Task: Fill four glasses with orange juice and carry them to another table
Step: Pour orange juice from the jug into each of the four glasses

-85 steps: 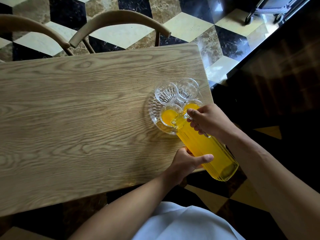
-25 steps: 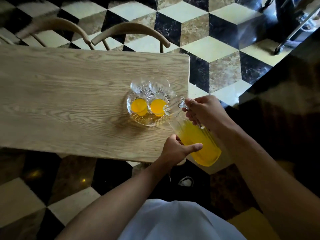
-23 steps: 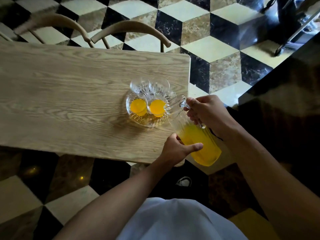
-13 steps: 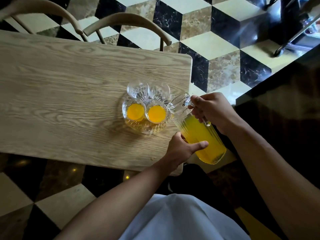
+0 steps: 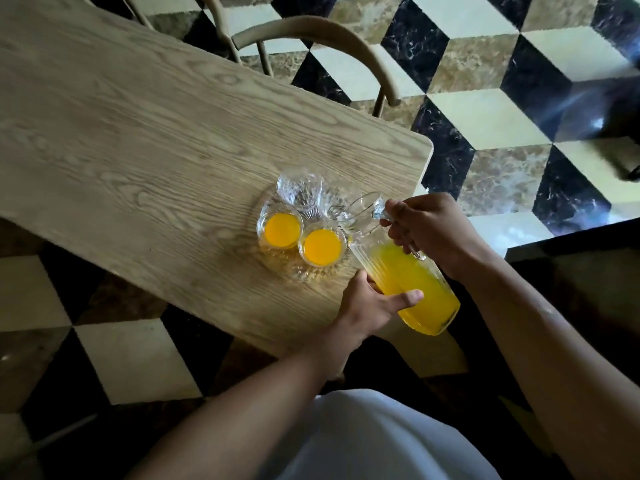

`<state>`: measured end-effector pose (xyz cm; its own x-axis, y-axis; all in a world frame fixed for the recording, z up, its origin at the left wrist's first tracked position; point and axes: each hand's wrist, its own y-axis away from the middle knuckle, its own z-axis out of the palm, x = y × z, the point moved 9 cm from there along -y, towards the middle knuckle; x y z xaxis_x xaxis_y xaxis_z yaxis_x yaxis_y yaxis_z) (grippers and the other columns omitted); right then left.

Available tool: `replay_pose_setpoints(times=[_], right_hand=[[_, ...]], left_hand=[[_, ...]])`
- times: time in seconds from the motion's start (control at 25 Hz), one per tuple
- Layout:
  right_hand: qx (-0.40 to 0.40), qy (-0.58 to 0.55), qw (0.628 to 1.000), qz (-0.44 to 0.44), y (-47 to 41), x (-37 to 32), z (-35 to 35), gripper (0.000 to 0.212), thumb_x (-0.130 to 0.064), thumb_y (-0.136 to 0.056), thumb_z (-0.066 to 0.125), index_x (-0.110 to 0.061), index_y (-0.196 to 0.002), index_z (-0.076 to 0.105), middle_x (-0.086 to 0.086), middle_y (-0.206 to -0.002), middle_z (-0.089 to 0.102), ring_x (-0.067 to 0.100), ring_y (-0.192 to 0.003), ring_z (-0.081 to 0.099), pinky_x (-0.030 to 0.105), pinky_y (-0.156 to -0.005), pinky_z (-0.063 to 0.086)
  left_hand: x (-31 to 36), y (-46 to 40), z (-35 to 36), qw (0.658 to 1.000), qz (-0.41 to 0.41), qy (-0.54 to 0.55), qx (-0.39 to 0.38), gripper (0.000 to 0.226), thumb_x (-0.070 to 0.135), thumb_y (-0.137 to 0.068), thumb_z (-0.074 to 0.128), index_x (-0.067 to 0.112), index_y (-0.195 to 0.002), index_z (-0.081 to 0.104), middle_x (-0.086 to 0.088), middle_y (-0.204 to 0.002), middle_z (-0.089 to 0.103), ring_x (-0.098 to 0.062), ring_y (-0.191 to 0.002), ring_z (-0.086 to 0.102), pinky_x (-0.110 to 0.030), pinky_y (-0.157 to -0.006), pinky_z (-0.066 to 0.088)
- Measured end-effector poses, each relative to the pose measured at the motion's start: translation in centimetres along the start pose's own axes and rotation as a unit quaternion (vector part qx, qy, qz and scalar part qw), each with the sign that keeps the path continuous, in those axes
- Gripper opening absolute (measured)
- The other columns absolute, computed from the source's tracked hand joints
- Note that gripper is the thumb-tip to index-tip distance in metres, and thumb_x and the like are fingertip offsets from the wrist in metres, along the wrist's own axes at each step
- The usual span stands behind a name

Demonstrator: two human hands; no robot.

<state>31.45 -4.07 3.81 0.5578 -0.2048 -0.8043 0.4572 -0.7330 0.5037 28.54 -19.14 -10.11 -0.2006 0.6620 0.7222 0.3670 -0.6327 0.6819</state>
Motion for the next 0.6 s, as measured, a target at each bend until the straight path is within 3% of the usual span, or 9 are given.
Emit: replay_pose_setpoints(times=[0.24, 0.48, 0.6], right_hand=[[-0.04, 0.034, 0.998, -0.034, -2.0, -3.3, 0.6, 0.039, -0.034, -0.098, 0.064, -0.005, -0.074, 0.076, 0.008, -0.058, 0.065, 0.026, -0.055, 0.055, 0.04, -0.056, 0.045], [-0.078, 0.061, 0.994, -0.049, -3.3, -6.4, 2.2, 0.039, -0.031, -0.099, 0.063, -0.002, -0.076, 0.075, 0.009, -0.06, 0.065, 0.025, -0.055, 0.054, 0.041, -0.058, 0.044], [-0.089, 0.07, 0.992, -0.053, -3.7, -7.3, 3.0, 0.04, -0.031, -0.099, 0.063, 0.001, -0.079, 0.075, 0.011, -0.063, 0.066, 0.027, -0.057, 0.056, 0.042, -0.059, 0.044]], left_hand=[[1.3, -1.5, -0.1, 0.995, -0.001, 0.092, 0.044, 0.115, 0.079, -0.028, 0.094, 0.009, -0.114, 0.062, -0.015, -0.114, 0.077, -0.036, -0.108, 0.075, -0.057, -0.093, 0.061], [1.9, -2.3, -1.8, 0.988, -0.016, 0.133, 0.076, 0.106, 0.07, -0.033, 0.101, 0.015, -0.116, 0.065, -0.009, -0.114, 0.079, -0.031, -0.107, 0.077, -0.055, -0.093, 0.063], [2.2, -2.6, -2.4, 0.986, -0.023, 0.136, 0.089, 0.115, 0.073, -0.034, 0.1, 0.008, -0.122, 0.066, -0.012, -0.118, 0.078, -0.034, -0.111, 0.075, -0.055, -0.095, 0.062]])
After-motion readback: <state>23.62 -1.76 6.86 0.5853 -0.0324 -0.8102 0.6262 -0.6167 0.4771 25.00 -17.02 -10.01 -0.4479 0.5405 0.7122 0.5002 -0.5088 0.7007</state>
